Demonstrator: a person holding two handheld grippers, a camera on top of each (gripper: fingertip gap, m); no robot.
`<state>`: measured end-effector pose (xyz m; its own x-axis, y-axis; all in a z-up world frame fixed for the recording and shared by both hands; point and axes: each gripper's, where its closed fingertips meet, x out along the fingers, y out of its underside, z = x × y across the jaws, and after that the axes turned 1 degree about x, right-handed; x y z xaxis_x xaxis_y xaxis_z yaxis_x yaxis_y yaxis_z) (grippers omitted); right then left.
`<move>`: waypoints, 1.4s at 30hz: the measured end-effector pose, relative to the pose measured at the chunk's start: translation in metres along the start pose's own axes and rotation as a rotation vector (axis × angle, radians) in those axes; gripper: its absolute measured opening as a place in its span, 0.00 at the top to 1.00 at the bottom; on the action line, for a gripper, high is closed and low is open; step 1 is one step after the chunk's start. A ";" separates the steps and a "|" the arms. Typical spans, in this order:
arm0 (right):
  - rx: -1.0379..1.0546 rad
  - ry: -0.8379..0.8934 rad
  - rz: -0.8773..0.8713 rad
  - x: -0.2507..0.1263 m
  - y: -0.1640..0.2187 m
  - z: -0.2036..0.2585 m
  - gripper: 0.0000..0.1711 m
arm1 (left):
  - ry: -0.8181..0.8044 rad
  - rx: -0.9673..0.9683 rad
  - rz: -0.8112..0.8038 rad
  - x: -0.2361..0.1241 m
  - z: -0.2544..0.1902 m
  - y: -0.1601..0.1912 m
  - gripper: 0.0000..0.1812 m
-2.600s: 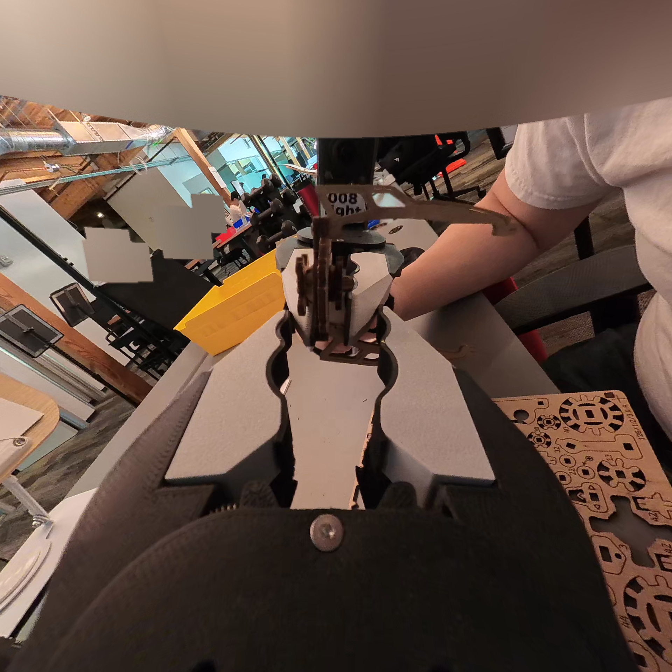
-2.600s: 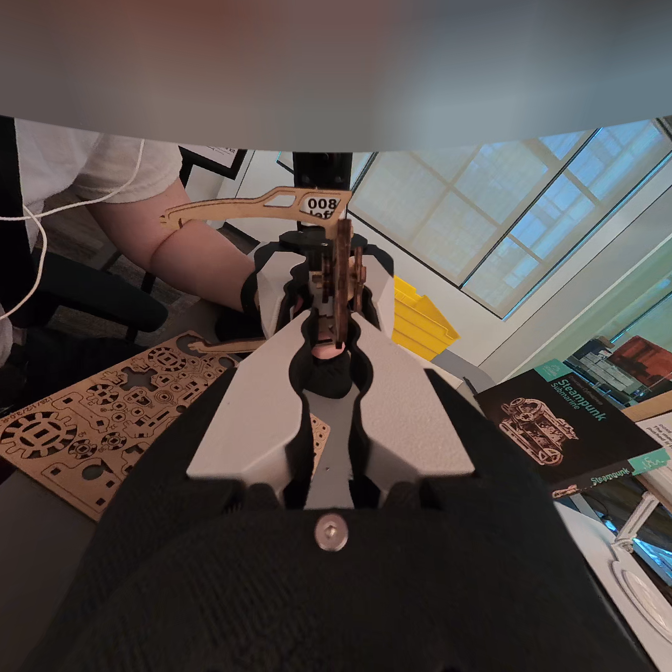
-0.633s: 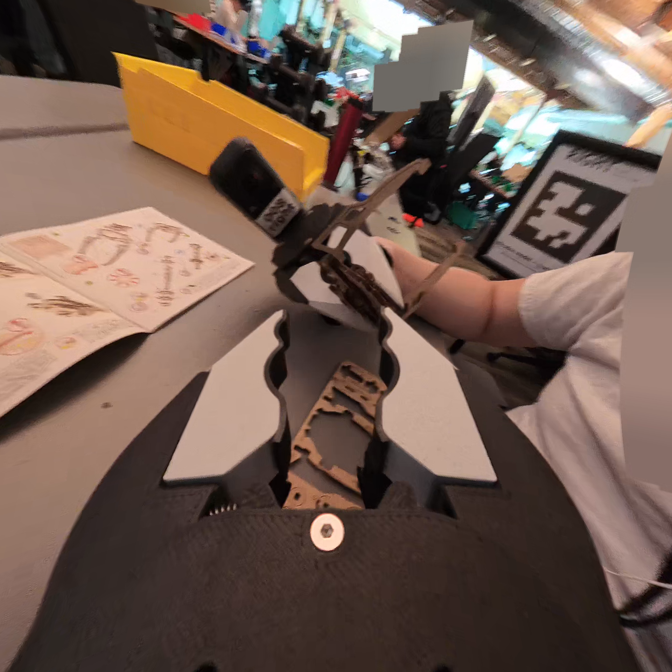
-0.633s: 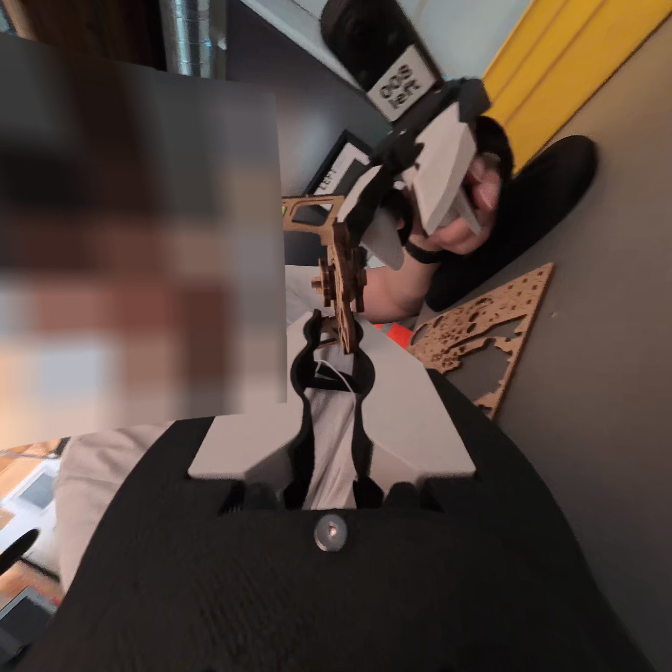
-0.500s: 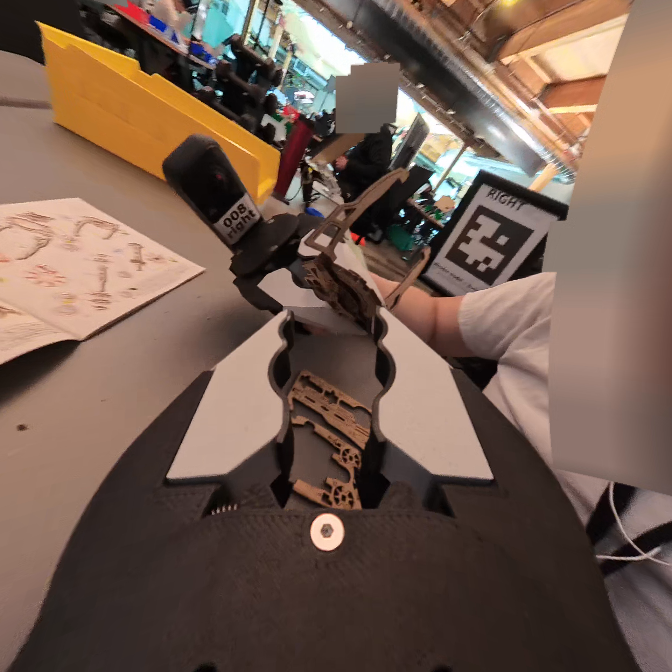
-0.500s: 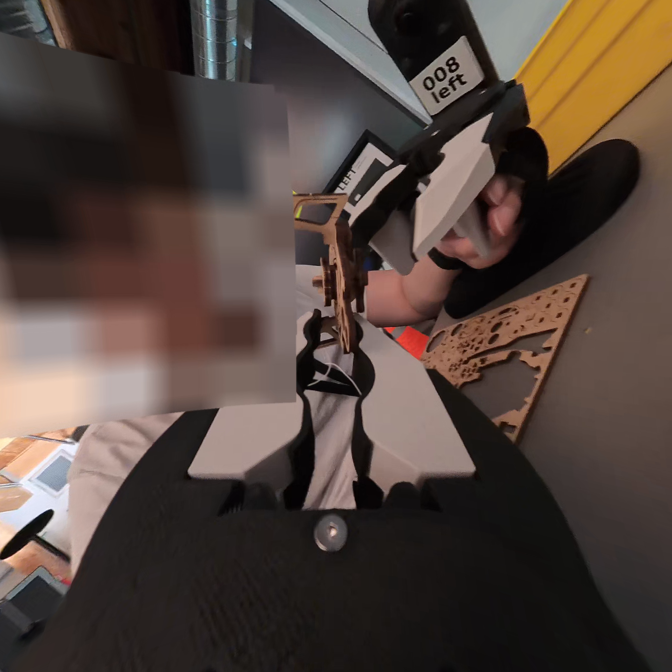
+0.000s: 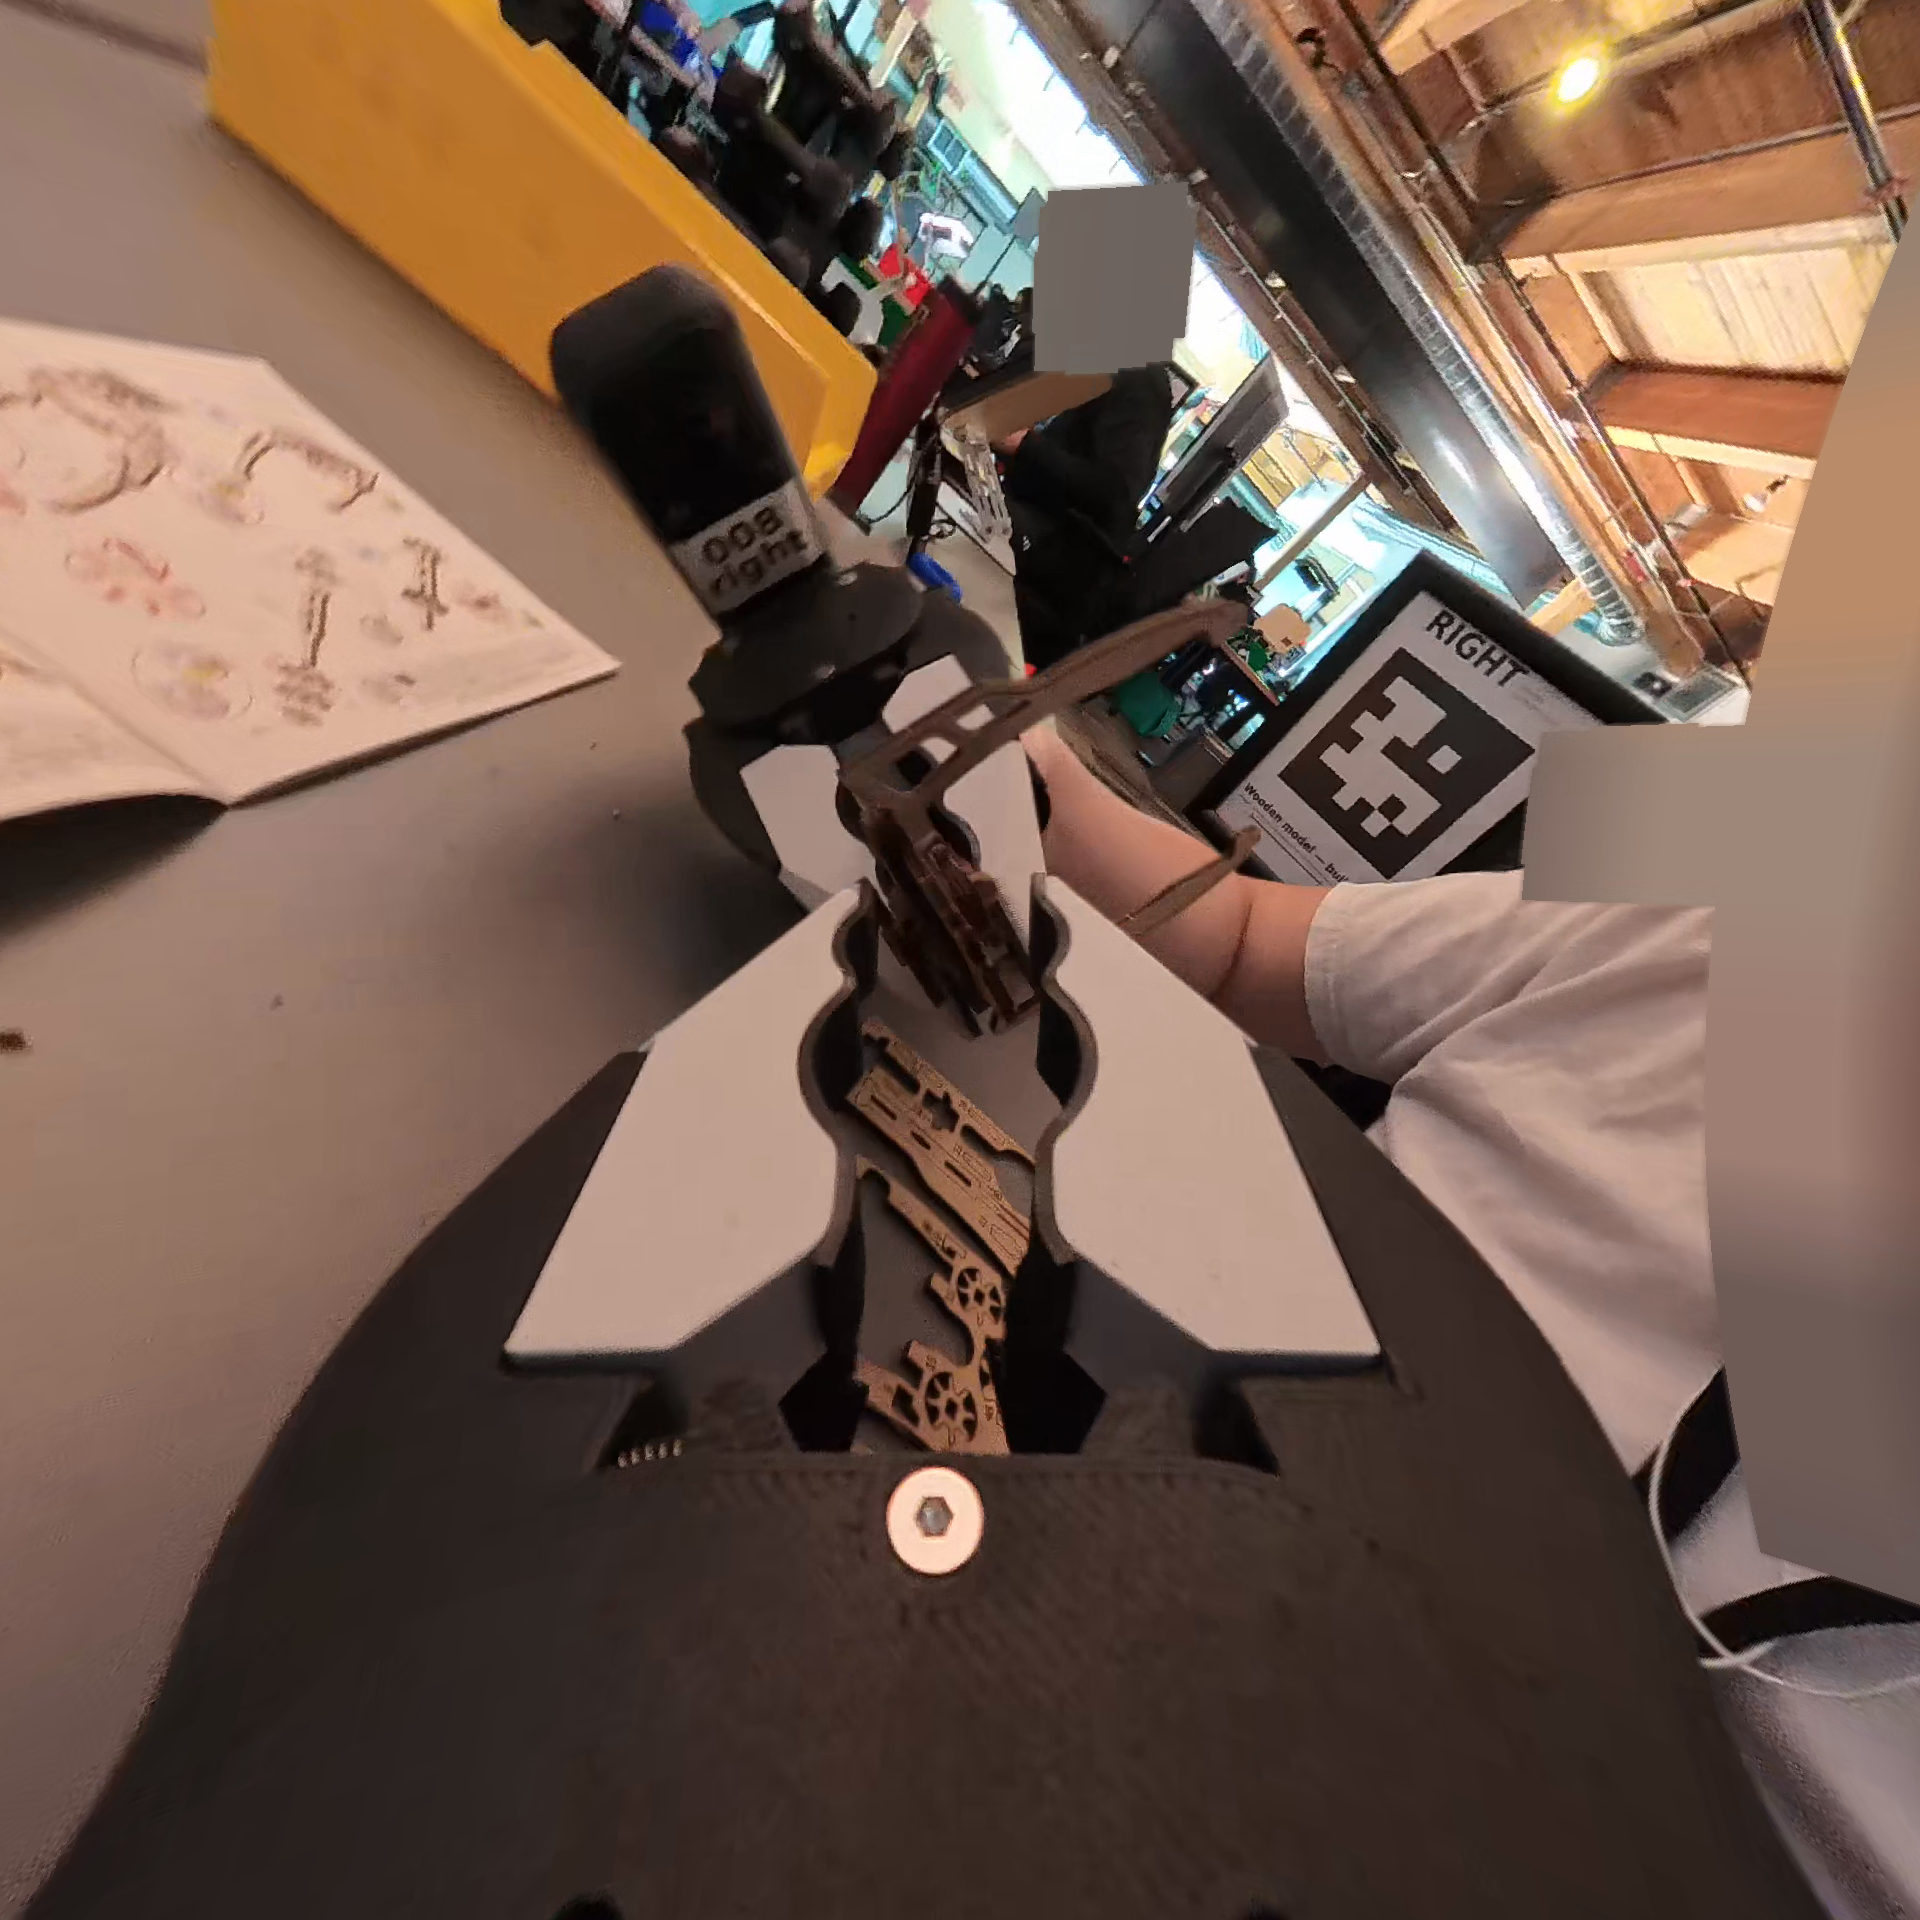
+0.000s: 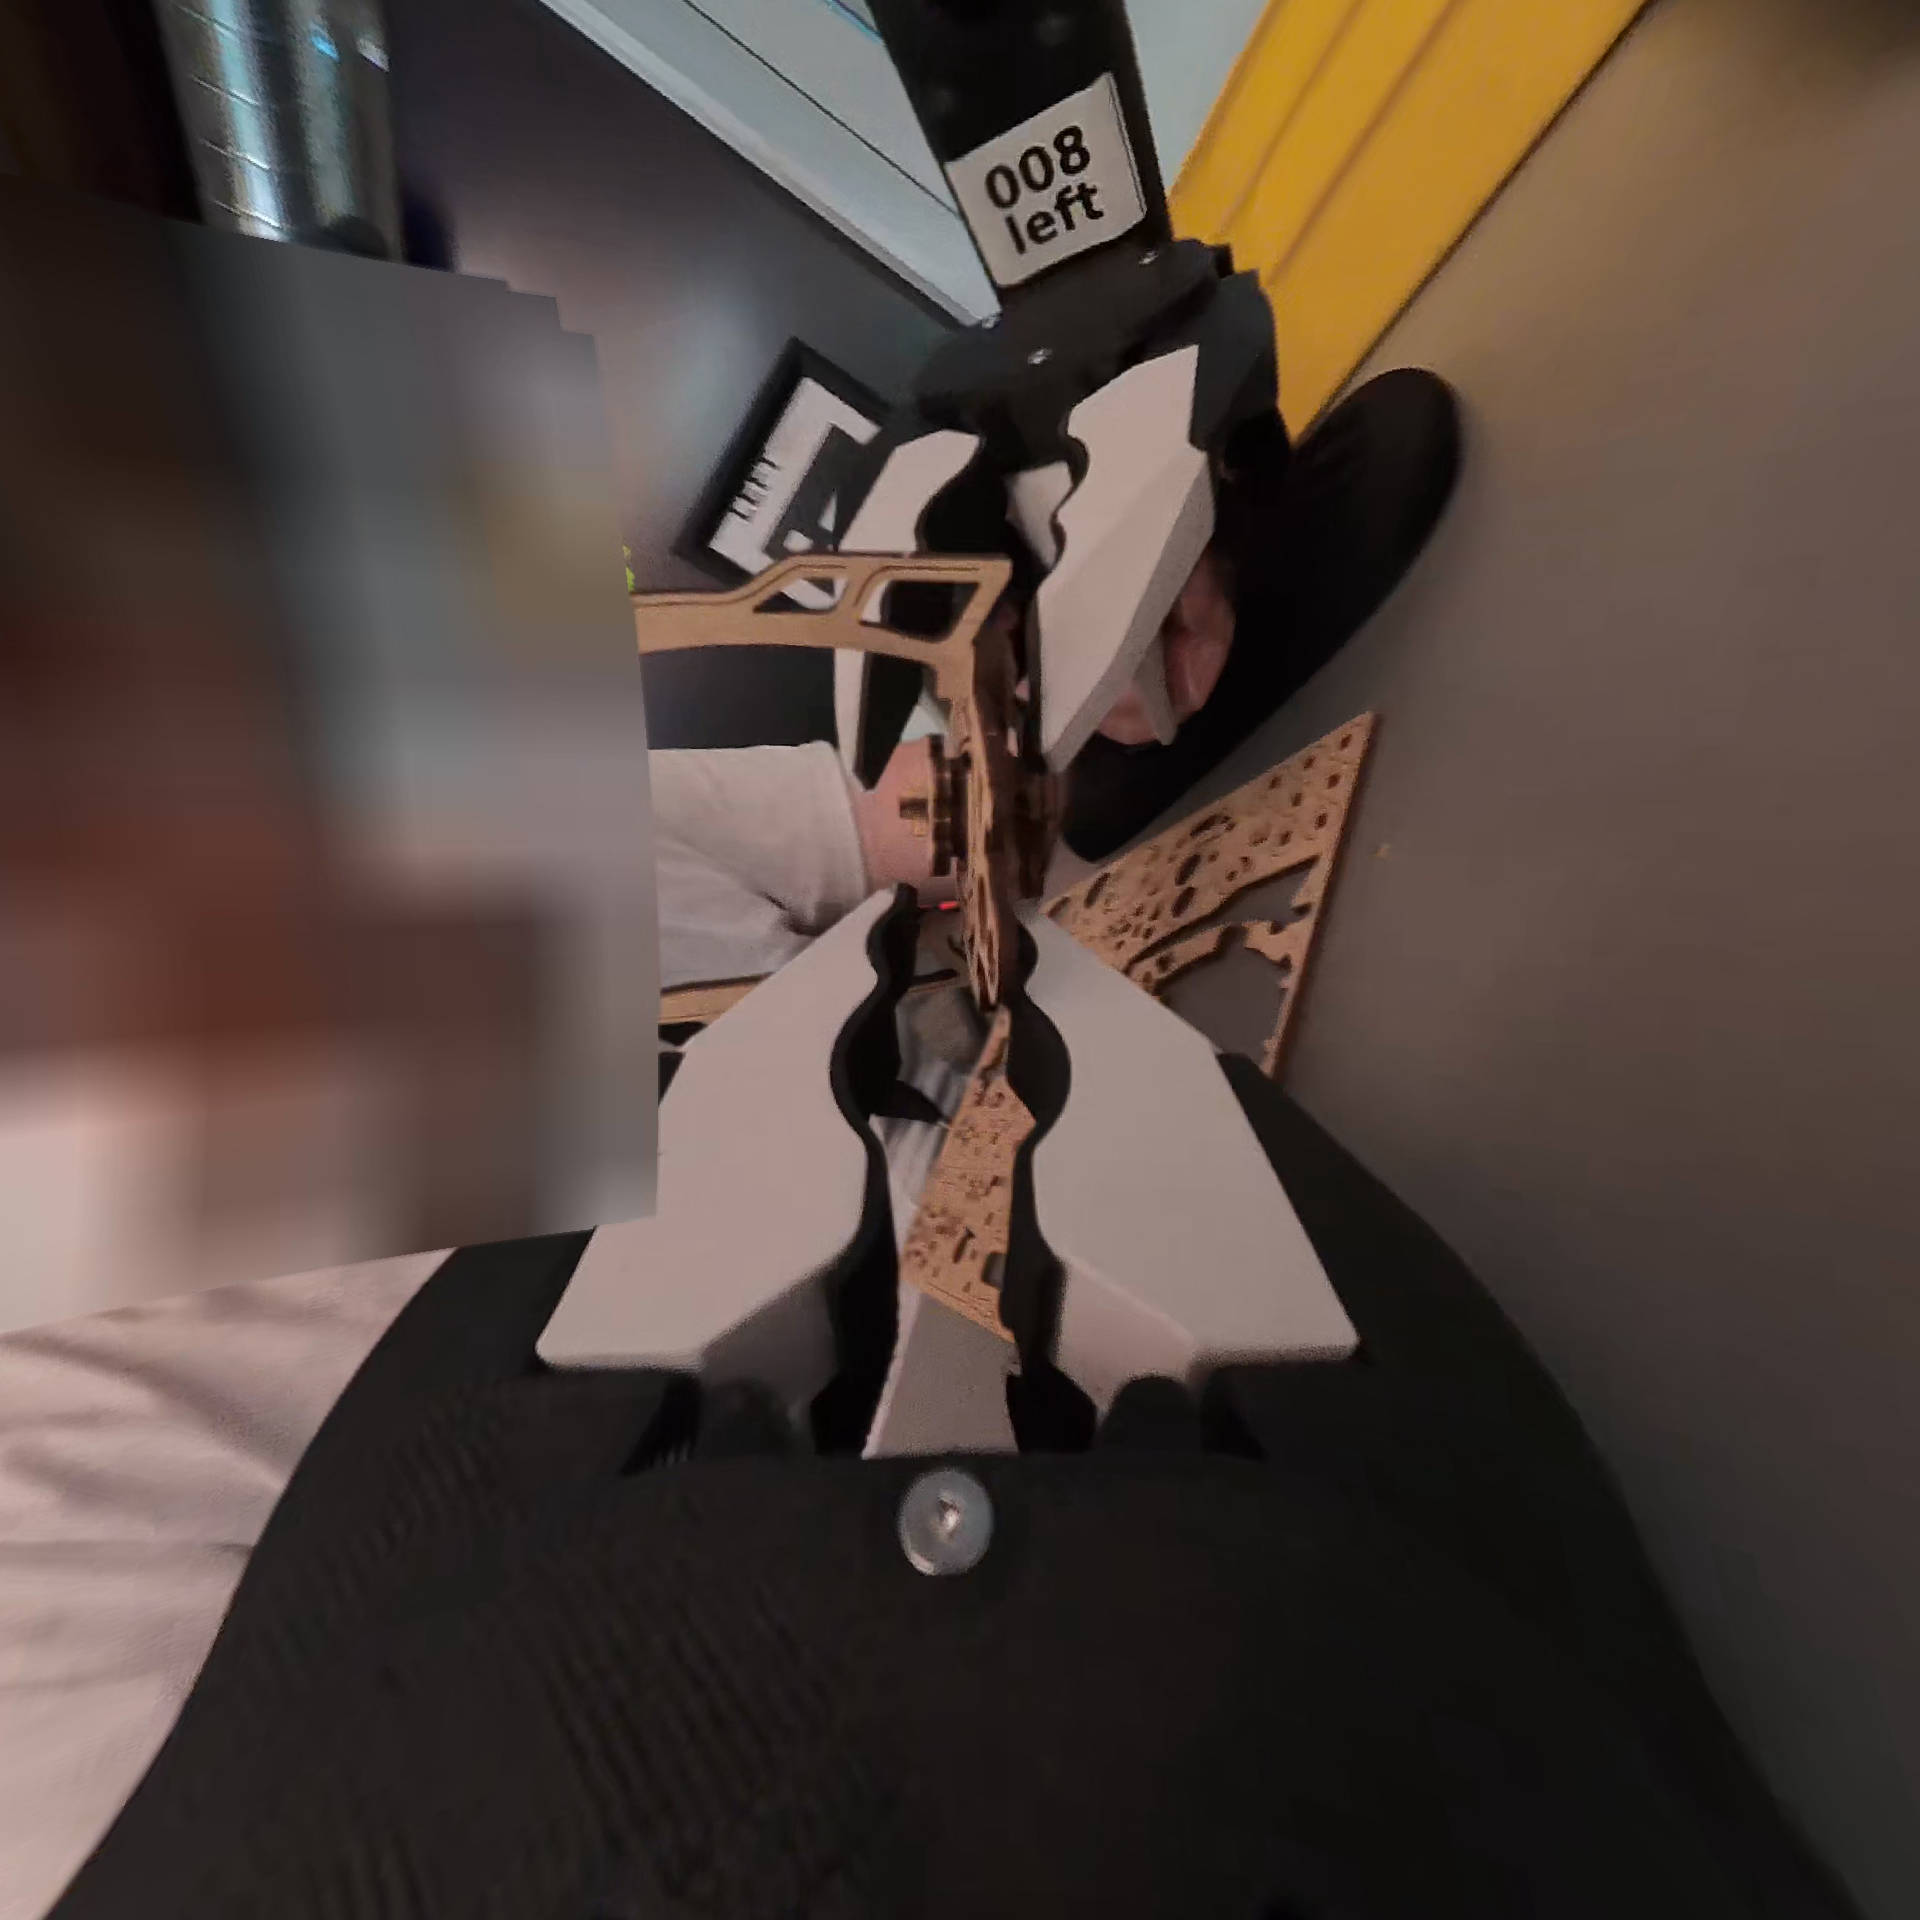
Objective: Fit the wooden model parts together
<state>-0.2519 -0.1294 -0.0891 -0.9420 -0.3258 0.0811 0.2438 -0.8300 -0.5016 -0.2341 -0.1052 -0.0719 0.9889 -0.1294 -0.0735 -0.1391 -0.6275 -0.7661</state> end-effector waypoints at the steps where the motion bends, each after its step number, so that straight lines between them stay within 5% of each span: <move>1: -0.024 0.028 0.008 0.000 0.000 -0.003 0.93 | -0.010 -0.020 0.007 -0.001 0.003 0.001 0.86; 15: -0.118 0.148 -0.019 -0.009 -0.009 -0.010 0.93 | -0.055 -0.098 0.054 -0.002 0.014 0.010 0.89; 17: -0.140 0.177 -0.094 -0.018 -0.022 -0.011 0.85 | -0.040 -0.163 -0.020 -0.006 0.017 0.001 0.90; 24: -0.668 0.337 -0.374 -0.050 -0.068 0.028 0.78 | -0.142 -0.300 -0.313 -0.036 0.044 -0.032 0.90; 27: -0.845 0.522 -0.363 -0.043 -0.070 0.023 0.78 | -0.179 -0.341 -0.399 -0.047 0.053 -0.039 0.90; 31: -0.894 0.762 -0.324 -0.032 -0.077 -0.006 0.84 | -0.225 -0.340 -0.412 -0.048 0.057 -0.037 0.89; 38: -0.852 0.793 -0.286 -0.025 -0.076 -0.021 1.00 | -0.243 -0.319 -0.365 -0.037 0.055 -0.030 0.89; 42: -0.762 0.788 -0.294 -0.033 -0.075 -0.025 1.00 | -0.223 -0.317 -0.322 -0.031 0.052 -0.026 0.88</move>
<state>-0.2446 -0.0451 -0.0752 -0.8879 0.4355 -0.1478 0.0394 -0.2482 -0.9679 -0.2586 -0.0455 -0.0829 0.9665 0.2552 -0.0265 0.2004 -0.8154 -0.5432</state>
